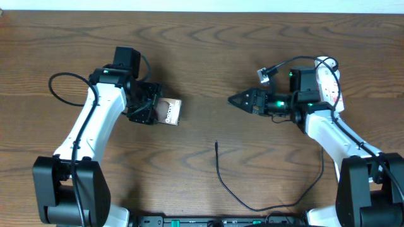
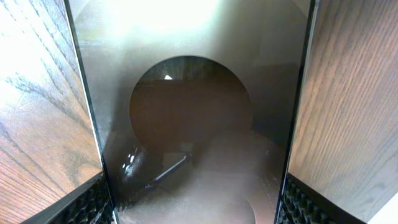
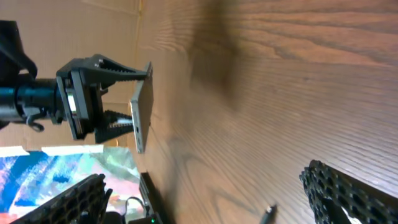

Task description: Plug charger to phone and switch on socket

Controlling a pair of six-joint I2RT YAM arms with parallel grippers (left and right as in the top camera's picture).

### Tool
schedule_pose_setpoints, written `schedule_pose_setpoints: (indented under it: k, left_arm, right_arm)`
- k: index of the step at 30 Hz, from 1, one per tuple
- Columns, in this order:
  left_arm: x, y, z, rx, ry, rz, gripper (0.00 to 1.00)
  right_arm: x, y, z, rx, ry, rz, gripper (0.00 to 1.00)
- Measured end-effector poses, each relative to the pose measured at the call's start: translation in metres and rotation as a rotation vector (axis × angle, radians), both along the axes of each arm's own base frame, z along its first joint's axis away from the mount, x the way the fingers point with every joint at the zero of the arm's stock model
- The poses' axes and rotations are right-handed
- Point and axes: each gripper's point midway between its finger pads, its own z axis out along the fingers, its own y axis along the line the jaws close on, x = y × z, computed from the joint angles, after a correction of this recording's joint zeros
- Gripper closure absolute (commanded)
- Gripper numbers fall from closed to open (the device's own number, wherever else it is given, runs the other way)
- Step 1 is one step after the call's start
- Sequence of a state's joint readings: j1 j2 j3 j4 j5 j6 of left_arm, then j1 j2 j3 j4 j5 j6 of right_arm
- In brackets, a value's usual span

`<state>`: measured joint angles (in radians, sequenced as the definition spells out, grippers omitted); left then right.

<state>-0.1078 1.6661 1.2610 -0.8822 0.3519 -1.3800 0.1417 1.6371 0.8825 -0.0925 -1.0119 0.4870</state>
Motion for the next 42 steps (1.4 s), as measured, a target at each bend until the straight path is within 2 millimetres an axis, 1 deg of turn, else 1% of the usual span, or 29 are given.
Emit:
schedule_pose_setpoints:
  k: [5,9,16,19,24,28,35,42]
  left_arm:
    - [-0.001,-0.004,-0.001,0.014,0.005,0.005,0.92]
    - [-0.004,-0.014,-0.001,0.012,0.01,-0.009,0.92]
    - [-0.01,-0.032,-0.001,0.008,0.019,-0.034,0.92]
    - [-0.012,-0.037,-0.001,0.005,0.025,-0.032,0.93]
    - [-0.015,-0.045,-0.001,-0.002,0.041,-0.009,0.92]
    - [-0.017,-0.056,0.0,-0.011,0.048,0.005,0.93]
    - [-0.012,-0.074,0.003,-0.046,0.012,-0.004,0.93]
    - [-0.012,-0.082,0.007,-0.091,0.019,-0.002,0.93]
  right_arm:
    - [-0.003,0.018,-0.01,-0.042,0.105,-0.058,0.01]
    - [-0.006,0.035,-0.016,-0.08,0.147,-0.093,0.01]
    - [-0.008,0.071,-0.004,-0.06,0.079,-0.077,0.01]
    - [-0.012,0.08,-0.003,-0.058,0.083,-0.072,0.01]
    - [-0.015,0.087,-0.006,-0.074,0.098,-0.087,0.01]
    - [-0.017,0.091,-0.007,-0.082,0.11,-0.101,0.01]
    - [-0.02,0.096,-0.009,-0.09,0.122,-0.11,0.01]
    - [-0.02,0.097,-0.009,-0.086,0.142,-0.121,0.01]
